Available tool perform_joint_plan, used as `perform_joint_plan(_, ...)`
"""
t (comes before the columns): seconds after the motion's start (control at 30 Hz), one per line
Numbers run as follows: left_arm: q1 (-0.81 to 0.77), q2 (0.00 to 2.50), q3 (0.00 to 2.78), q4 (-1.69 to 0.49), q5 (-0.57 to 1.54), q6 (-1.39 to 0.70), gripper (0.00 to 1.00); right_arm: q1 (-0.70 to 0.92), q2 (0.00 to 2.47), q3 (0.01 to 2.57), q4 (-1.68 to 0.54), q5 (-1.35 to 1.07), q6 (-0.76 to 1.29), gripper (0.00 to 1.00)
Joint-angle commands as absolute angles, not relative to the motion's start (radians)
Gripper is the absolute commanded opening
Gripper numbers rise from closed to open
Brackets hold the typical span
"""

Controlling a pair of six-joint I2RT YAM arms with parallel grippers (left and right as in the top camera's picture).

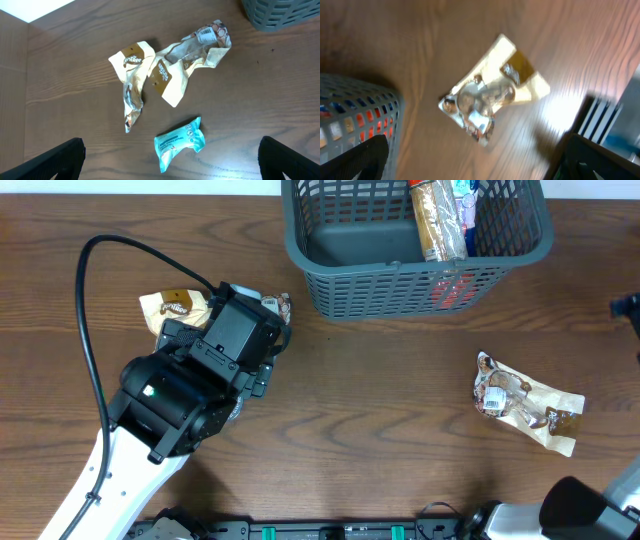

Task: Pack container
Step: 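Withdraw the right gripper and move it over the crumpled snack bag, then grasp the crumpled Pantree snack bag with the right gripper and lift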

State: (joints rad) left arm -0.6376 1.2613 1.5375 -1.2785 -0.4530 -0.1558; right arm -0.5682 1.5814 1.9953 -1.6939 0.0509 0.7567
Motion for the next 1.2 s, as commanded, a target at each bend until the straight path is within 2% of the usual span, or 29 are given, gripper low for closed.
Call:
perform_joint_plan(0.0,-0.635,1.268,1.542,-1.282,-0.472,-0.151,0.99,-0.652,1.536,1.860,-1.697,-0.083,0.887,0.99)
perform_joint_plan(0.13,-0.635,1.268,1.542,-1.283,-0.472,-0.151,0.99,-0.733,1.482,1.653,-1.634,-0.154,1.028,0.99)
perform_joint_plan(0.4,-0.635,1.268,1.542,-1.281,-0.472,-0.150,0.99,-0.794,1.362,1.219,-1.246,-0.237,1.024,0.99)
perform_joint_plan(0.53,-0.635,1.268,1.542,-1.278,-0.472,-0.150,0.99,-0.791,1.340,1.089,-1.139,-0.231,1.060,0.99)
perform_joint_plan(0.9,-0.635,1.268,1.542,-1.278,-0.472,-0.150,0.98,-0.754,1.349,0.938,-1.021,-0.097,1.230,0.99)
perform_joint_plan(1.17,-0.635,1.268,1.542,-1.278,-0.472,-0.150,0.99,-0.639,1.366,0.939,-1.012,0.001,1.423,0.99)
